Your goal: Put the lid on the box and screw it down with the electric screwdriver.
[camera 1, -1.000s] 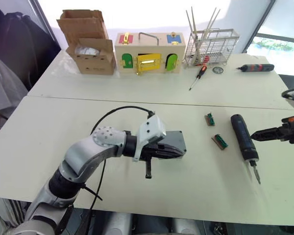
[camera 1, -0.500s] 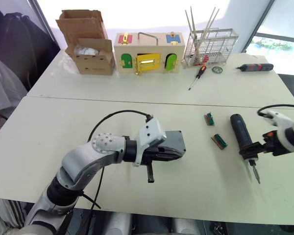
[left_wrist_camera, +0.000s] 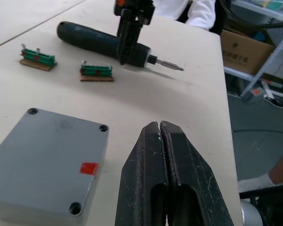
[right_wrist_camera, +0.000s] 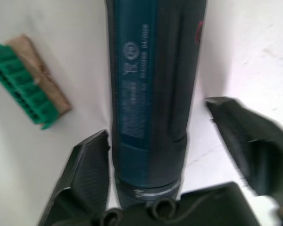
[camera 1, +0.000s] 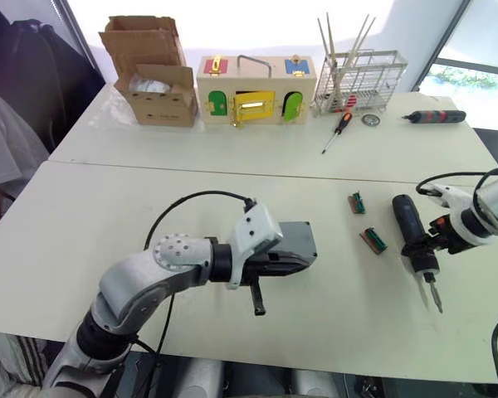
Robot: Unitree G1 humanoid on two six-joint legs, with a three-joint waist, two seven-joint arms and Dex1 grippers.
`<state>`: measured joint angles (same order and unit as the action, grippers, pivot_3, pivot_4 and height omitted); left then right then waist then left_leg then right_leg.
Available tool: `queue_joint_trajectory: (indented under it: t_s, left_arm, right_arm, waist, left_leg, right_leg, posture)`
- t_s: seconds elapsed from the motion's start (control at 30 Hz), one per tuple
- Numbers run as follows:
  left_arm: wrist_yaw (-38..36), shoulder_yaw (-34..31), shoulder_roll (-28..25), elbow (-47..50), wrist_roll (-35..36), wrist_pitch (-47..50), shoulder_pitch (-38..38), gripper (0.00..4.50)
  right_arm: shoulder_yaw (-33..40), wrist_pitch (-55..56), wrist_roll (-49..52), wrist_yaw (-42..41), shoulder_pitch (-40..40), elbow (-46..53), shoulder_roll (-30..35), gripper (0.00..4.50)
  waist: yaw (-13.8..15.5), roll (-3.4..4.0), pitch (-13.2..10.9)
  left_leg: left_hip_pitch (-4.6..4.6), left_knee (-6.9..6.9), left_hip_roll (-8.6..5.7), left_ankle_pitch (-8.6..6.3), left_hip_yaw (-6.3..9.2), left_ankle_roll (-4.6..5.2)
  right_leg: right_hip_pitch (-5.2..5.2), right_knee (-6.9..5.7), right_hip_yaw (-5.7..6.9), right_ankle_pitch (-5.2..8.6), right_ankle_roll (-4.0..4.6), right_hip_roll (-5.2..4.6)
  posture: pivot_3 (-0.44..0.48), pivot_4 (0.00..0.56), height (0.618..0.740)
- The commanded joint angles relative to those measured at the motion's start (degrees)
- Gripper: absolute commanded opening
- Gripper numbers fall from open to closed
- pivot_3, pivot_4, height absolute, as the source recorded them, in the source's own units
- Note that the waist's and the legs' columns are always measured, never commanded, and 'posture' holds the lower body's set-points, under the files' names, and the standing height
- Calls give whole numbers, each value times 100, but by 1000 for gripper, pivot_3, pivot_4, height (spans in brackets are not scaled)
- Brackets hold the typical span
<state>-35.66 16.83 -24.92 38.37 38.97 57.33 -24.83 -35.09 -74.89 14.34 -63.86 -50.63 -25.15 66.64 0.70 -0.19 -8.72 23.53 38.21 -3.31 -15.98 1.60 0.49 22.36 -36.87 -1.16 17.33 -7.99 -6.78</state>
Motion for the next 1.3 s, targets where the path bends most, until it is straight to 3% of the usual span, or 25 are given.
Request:
queue_joint_trajectory:
  t_s: [0.03,0.27,0.43,0.77,1.03,1.3]
  left_arm:
    - [50,-68,18,141,92,-24,-27,0]
    - [26,64,63,-75,-43,-192,-141,0]
    - [-5,80,79,-120,-72,-230,-153,0]
    - [-33,96,134,-227,-144,-301,-180,0]
    - [-12,91,163,-270,-205,-303,-206,0]
    - [-40,61,144,-284,-228,-306,-207,0]
  right_arm:
    - [2,-12,-161,-192,82,-140,40,2531]
    - [141,40,-334,-348,333,74,170,2531]
    - [219,-7,-386,-481,558,364,324,3940]
    - [375,-148,-540,-231,832,543,176,3940]
    - [340,-38,-772,-46,909,554,-75,1848]
    - [360,80,-913,-135,1030,419,-75,1847]
  waist:
    - [-3,0,0]
    - [17,0,0]
    - [16,0,0]
    - [19,-2,1]
    - [3,-36,19]
    - [13,-72,41]
  left_leg:
    - [0,0,0,0,0,0]
    - [0,-1,-1,0,3,-2]
    - [0,-3,-1,0,7,-2]
    - [0,-2,-2,0,9,-2]
    - [0,-1,-2,0,12,-2]
    - [-1,-1,-1,-1,21,-2]
  right_leg:
    - [0,0,0,0,0,0]
    - [-3,4,3,0,0,-1]
    - [-5,9,7,0,0,-1]
    - [-16,22,9,0,1,-2]
    - [-20,29,10,-1,1,-1]
    - [-31,43,20,-2,3,-1]
  posture:
    - [0,150,739]
    - [0,150,739]
    - [0,150,739]
    - [0,150,739]
    - [0,150,739]
    - [0,150,739]
